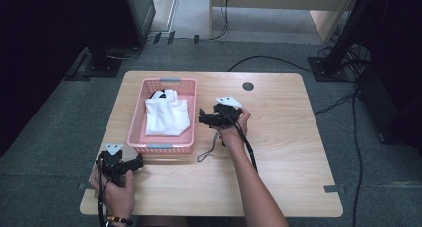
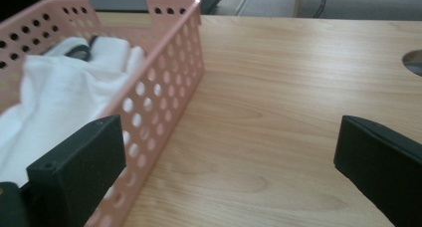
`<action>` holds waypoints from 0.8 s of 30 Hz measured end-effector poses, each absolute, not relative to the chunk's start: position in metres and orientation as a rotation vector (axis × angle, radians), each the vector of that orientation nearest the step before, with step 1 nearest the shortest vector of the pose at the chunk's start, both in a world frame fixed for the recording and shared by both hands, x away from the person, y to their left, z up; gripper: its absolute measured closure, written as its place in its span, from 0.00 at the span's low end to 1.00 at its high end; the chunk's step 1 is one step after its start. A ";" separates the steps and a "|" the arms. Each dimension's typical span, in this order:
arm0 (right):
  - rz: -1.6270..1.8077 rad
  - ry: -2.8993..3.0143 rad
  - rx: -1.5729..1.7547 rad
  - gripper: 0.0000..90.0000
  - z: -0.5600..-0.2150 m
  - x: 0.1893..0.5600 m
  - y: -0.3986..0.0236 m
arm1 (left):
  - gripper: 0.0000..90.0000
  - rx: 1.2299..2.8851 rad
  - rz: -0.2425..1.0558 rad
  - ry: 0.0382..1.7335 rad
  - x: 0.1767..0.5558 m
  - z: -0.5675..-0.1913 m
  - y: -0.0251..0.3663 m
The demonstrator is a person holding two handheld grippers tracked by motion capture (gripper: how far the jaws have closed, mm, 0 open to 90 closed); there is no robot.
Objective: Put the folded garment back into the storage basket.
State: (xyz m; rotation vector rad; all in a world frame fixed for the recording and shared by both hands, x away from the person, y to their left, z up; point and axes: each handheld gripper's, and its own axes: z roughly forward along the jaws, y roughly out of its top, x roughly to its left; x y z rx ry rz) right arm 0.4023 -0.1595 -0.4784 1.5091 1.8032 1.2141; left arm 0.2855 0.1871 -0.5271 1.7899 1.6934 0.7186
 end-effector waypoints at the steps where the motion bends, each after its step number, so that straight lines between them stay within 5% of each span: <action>1: 1.191 1.802 1.511 0.00 -0.481 0.402 -0.162 | 0.00 1.790 0.719 1.693 0.285 -0.527 0.187; 24: 1.019 1.771 1.634 0.00 -0.525 0.393 -0.196 | 0.00 1.790 0.719 1.694 0.285 -0.527 0.187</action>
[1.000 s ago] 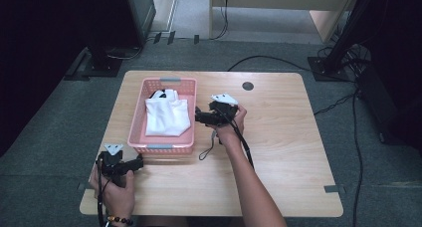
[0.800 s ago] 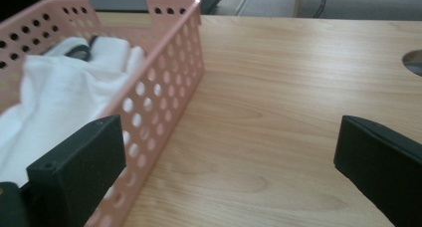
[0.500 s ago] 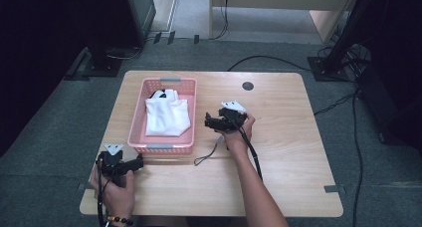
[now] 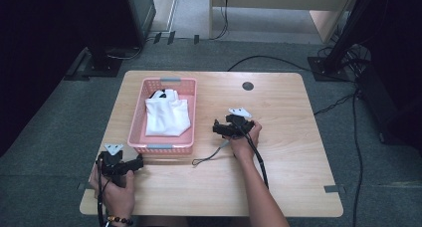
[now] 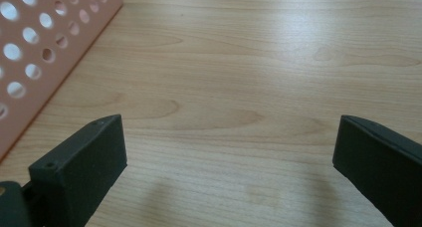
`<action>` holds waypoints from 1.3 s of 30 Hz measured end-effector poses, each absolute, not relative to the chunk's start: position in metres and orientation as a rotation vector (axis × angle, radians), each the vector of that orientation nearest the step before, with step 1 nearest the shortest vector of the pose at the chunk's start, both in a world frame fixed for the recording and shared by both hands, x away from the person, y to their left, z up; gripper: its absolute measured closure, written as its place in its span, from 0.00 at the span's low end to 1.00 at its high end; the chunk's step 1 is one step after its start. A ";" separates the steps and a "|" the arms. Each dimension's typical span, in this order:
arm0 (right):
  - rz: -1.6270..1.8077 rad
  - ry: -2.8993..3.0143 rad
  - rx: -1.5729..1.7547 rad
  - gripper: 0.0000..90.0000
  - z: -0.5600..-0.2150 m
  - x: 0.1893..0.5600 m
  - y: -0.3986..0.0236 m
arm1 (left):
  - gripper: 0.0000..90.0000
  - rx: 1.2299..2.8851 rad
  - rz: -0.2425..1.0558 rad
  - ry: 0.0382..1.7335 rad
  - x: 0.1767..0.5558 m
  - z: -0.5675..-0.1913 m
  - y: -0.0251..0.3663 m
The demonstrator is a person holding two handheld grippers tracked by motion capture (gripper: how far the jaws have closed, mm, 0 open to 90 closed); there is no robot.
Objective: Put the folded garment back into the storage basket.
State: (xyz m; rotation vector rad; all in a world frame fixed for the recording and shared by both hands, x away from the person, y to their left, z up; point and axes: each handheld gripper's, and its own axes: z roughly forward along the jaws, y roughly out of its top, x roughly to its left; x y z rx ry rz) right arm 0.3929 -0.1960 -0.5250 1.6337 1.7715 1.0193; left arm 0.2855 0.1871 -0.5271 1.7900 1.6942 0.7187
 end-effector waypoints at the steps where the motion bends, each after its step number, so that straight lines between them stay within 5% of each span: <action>1: 1.005 1.779 1.624 0.00 -0.525 0.393 -0.197 | 0.00 1.790 0.719 1.694 0.285 -0.527 0.187; 39: 0.809 1.850 1.667 0.01 -0.529 0.384 -0.216 | 0.00 1.790 0.720 1.692 0.285 -0.527 0.187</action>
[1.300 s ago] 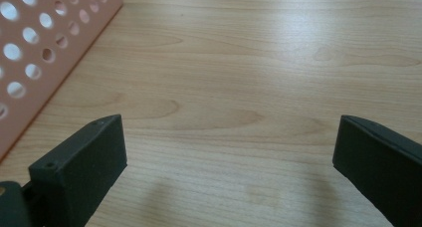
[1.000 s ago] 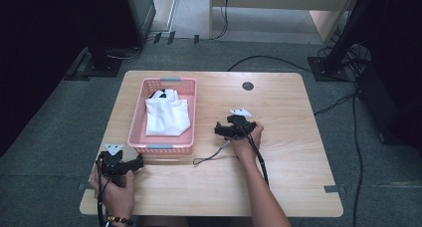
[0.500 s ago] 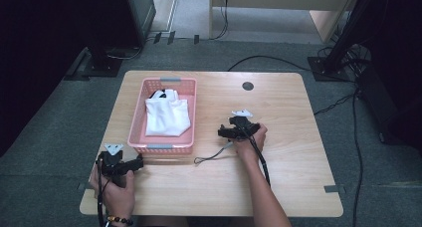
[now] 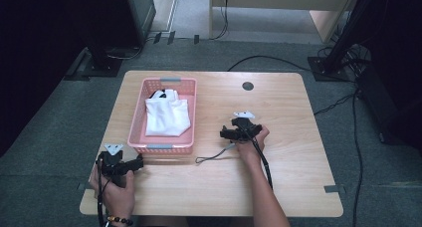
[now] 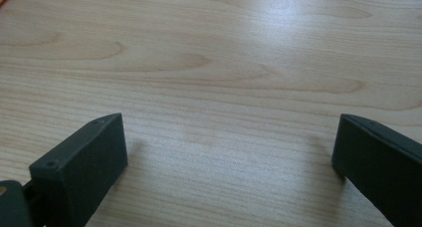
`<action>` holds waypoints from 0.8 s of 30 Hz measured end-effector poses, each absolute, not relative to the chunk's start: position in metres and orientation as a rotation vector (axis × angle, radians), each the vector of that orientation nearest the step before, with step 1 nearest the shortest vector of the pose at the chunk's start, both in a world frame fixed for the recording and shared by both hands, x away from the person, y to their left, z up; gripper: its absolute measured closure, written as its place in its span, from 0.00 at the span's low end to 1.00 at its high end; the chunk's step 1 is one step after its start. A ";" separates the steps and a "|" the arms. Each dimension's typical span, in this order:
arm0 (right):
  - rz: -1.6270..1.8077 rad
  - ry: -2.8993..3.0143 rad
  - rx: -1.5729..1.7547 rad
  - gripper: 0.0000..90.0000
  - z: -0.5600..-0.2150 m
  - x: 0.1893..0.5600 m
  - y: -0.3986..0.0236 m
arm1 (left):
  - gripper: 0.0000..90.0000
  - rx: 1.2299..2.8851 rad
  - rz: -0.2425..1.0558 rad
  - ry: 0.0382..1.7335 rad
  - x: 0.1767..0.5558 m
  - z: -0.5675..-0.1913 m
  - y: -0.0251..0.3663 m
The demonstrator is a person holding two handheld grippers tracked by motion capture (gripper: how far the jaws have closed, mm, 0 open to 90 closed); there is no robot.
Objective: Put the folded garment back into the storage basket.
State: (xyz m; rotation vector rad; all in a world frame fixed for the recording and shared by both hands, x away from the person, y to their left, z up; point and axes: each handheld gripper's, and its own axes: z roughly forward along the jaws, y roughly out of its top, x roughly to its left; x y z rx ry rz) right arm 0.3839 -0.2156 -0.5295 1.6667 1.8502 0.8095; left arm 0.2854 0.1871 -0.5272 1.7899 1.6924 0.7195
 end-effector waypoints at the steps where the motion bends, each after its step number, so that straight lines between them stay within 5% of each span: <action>1: 0.808 1.854 1.667 0.01 -0.529 0.383 -0.216 | 0.00 1.790 0.719 1.693 0.285 -0.527 0.187; 24: 0.805 1.847 1.677 0.00 -0.530 0.368 -0.242 | 0.00 1.792 0.719 1.693 0.285 -0.527 0.187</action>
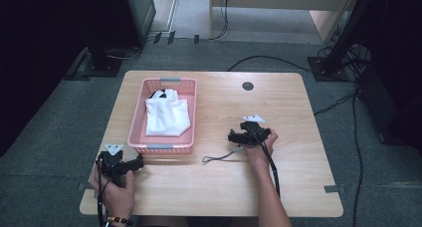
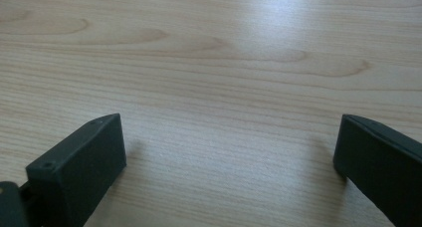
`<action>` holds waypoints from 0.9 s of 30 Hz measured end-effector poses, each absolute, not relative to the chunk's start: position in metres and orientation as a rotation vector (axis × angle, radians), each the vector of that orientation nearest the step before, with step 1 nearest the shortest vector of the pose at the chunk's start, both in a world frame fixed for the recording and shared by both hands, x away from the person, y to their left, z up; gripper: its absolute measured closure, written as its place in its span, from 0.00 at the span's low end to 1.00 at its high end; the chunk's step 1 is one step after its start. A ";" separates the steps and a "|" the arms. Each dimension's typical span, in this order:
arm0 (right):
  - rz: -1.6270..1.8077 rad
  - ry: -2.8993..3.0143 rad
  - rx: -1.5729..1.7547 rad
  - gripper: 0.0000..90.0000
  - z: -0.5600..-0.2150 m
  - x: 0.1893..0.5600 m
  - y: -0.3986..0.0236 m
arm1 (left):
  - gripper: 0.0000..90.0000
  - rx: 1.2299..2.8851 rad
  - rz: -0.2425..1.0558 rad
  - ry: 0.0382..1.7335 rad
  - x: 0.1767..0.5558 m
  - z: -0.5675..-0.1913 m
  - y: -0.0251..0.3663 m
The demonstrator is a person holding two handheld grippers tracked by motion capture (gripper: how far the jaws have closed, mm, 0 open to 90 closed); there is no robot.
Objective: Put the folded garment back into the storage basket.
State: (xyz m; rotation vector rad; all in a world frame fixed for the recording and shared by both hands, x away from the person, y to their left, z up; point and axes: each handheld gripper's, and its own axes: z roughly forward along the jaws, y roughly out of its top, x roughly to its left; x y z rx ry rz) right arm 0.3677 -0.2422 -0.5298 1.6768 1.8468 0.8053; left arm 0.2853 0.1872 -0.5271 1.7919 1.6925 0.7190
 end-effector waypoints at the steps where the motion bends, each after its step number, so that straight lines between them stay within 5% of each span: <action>1: 0.805 1.848 1.678 0.00 -0.530 0.367 -0.244 | 0.00 1.792 0.719 1.693 0.285 -0.527 0.187; 27: 0.791 1.815 1.702 0.00 -0.530 0.352 -0.274 | 0.00 1.792 0.720 1.693 0.285 -0.527 0.187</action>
